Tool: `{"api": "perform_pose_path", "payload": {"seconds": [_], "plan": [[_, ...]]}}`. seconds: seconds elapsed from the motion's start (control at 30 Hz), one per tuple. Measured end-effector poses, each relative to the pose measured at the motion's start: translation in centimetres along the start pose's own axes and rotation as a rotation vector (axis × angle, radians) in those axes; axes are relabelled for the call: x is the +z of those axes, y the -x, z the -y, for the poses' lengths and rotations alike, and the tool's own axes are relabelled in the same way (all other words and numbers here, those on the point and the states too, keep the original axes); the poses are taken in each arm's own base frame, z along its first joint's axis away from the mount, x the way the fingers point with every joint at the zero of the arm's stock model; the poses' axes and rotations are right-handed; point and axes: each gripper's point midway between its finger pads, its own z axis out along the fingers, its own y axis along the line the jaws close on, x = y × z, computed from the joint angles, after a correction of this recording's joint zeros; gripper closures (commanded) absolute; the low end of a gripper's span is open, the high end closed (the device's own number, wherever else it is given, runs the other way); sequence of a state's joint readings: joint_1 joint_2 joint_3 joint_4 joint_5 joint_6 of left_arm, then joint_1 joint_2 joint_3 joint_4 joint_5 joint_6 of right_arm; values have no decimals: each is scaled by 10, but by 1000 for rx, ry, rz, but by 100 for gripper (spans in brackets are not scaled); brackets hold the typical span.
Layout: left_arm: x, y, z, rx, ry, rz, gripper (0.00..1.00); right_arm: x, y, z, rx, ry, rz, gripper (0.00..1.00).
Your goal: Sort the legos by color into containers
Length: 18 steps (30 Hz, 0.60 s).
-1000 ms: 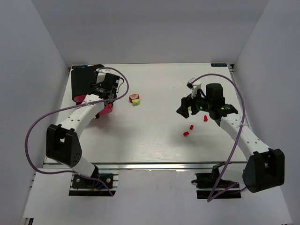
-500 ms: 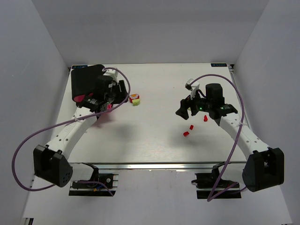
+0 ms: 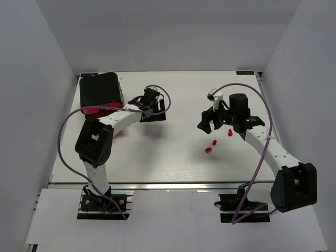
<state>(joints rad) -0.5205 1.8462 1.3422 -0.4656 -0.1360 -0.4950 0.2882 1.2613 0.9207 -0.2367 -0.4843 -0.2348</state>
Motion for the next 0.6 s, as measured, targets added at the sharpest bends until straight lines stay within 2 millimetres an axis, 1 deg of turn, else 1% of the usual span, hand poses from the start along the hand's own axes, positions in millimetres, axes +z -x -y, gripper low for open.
{"api": "perform_pose_path", "payload": {"seconds": [0.17,0.27,0.33,0.47,0.57,0.6], "plan": [[38,-11,-20,16,133,-25,8,0,0,0,1,0,0,14],[55,-6,-25,23,188,-21,8,0,0,0,1,0,0,14],[62,1,-25,23,208,-4,8,0,0,0,1,0,0,14],[68,9,-28,31,241,20,9,0,1,0,1,0,1,14],[70,16,-30,32,262,42,14,0,1,0,1,0,2,14],[71,18,-30,32,269,49,17,0,1,0,2,0,2,14]]}}
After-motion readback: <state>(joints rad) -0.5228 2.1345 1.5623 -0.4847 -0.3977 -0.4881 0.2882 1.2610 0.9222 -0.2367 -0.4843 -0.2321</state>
